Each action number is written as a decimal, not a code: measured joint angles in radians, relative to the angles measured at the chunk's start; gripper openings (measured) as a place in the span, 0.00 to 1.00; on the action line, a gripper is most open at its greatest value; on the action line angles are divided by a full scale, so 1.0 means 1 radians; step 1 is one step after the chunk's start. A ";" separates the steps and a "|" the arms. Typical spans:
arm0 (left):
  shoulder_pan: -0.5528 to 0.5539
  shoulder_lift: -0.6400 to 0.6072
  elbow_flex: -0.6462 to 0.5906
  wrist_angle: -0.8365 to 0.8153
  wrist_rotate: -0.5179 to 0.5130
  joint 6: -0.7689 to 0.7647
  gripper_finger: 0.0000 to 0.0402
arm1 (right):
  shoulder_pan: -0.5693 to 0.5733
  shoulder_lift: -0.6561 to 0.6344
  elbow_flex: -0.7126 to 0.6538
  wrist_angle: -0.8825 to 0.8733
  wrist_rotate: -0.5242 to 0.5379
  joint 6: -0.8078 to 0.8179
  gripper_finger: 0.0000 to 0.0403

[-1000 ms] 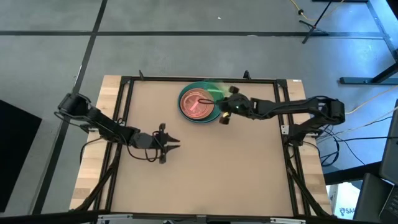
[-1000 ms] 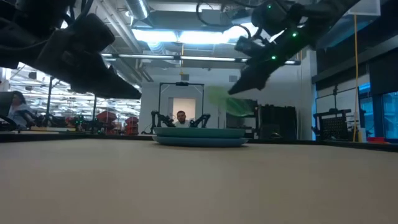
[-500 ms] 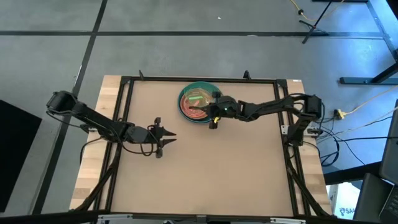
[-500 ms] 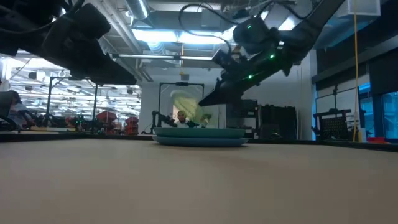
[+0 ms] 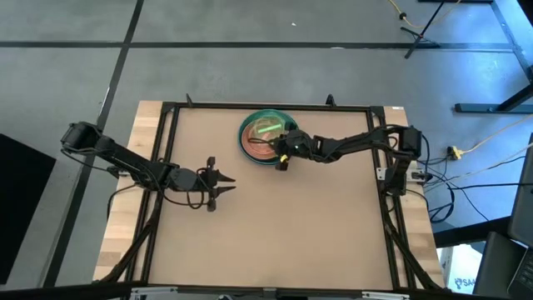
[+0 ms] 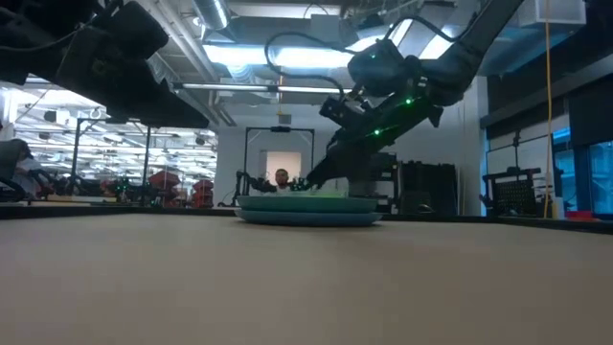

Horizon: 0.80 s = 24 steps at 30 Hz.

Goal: Stack plastic plates
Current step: Stack the light green plate on top of the pink plate, then return to Home Position

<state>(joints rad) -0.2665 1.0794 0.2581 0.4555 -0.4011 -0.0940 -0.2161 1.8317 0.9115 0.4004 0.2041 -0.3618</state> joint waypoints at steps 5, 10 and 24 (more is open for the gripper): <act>0.000 0.000 0.000 0.000 0.001 0.000 0.24 | 0.001 -0.032 -0.001 -0.064 -0.029 0.051 0.37; 0.028 -0.021 0.000 -0.009 0.039 0.000 0.24 | 0.001 -0.173 -0.001 -0.219 -0.127 0.101 0.45; 0.261 -0.236 -0.001 -0.158 0.230 0.075 0.02 | 0.000 -0.693 -0.353 -0.290 -0.215 0.170 0.29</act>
<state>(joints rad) -0.0051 0.8436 0.2570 0.2975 -0.1711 -0.0189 -0.2165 1.1390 0.5583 0.1103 -0.0112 -0.1919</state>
